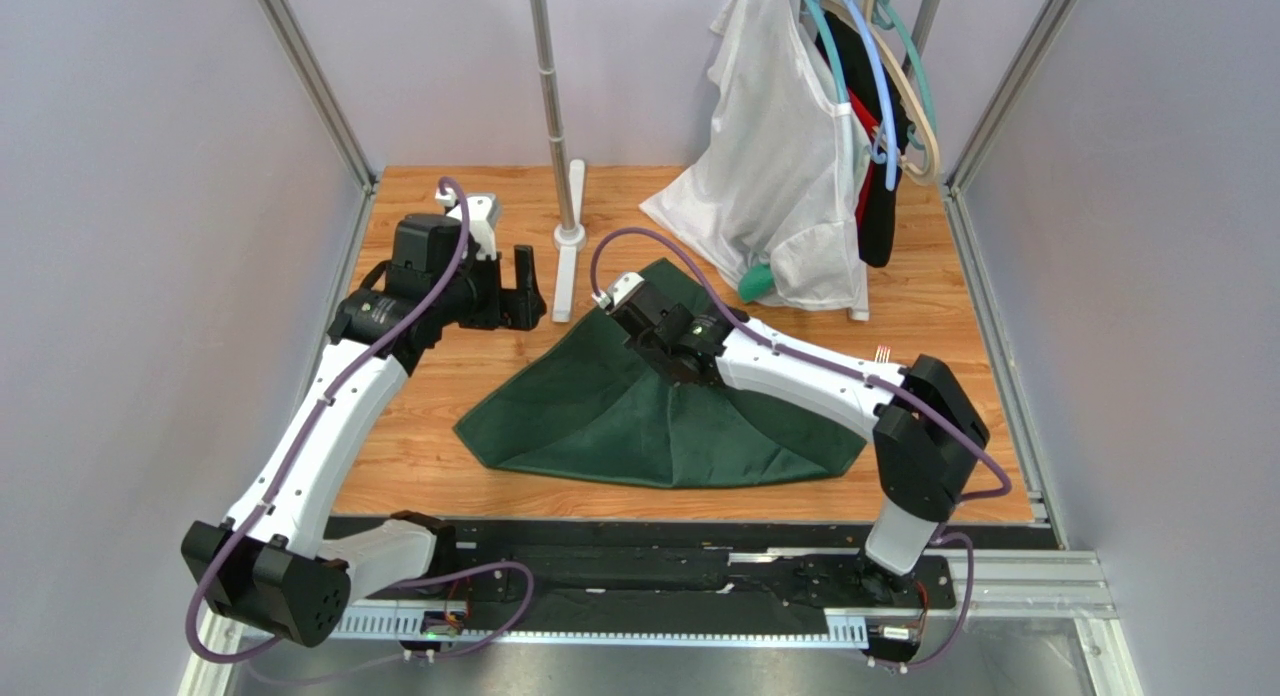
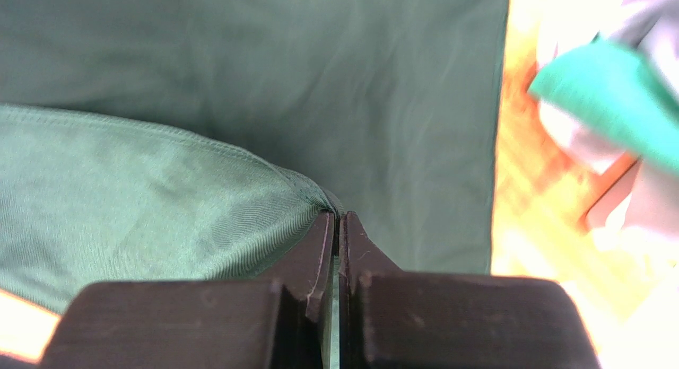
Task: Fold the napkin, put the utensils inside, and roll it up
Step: Fold the napkin
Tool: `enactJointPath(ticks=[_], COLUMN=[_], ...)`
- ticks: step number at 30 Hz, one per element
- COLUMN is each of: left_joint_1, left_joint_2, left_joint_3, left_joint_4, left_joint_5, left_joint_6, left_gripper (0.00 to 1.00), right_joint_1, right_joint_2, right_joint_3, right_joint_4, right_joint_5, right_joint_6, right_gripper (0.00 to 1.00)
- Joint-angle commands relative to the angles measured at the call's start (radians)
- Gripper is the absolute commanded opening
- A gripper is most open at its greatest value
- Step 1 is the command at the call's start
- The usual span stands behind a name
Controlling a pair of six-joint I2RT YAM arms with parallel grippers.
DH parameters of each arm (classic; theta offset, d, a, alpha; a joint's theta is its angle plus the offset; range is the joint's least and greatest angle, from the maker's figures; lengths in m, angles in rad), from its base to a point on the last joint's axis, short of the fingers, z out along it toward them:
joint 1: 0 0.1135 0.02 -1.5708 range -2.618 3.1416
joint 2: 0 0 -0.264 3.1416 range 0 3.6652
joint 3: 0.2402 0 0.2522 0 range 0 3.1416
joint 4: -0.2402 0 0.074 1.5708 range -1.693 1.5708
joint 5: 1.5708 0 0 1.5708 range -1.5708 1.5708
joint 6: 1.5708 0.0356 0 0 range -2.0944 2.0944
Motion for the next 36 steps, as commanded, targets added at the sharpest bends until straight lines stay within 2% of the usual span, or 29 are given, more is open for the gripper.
enactJointPath(ticks=[1,7,11,14,22,36], left_joint_1=[0.024,0.076,0.124,0.147,0.154,0.183], left_joint_2=[0.008,0.022,0.043,0.048,0.043,0.040], left_joint_3=[0.038,0.004,-0.007,-0.008,-0.034,-0.042], left_joint_4=[-0.001,0.033,0.050,0.054,0.059,0.063], left_joint_5=[-0.013,0.012,0.098,0.093,0.087,0.121], left_joint_6=[0.041,0.028,0.007,0.004,0.002,-0.005], left_gripper=[0.99,0.99,0.99,0.99,0.99,0.99], right_joint_1=[-0.047,-0.102,-0.140,-0.171,-0.237,-0.253], right_joint_2=[0.060,0.172,0.249,0.307,0.444,0.587], right_joint_3=[0.105,0.214,0.292,0.349,0.522,0.667], right_joint_4=[0.080,0.077,0.077,0.090,0.099,0.133], right_joint_5=[-0.028,-0.029,-0.028,-0.026,-0.037,-0.028], right_joint_6=[-0.110,-0.167,-0.187,-0.198,-0.215,-0.247], right_gripper=[0.00,0.00,0.00,0.00,0.00,0.00])
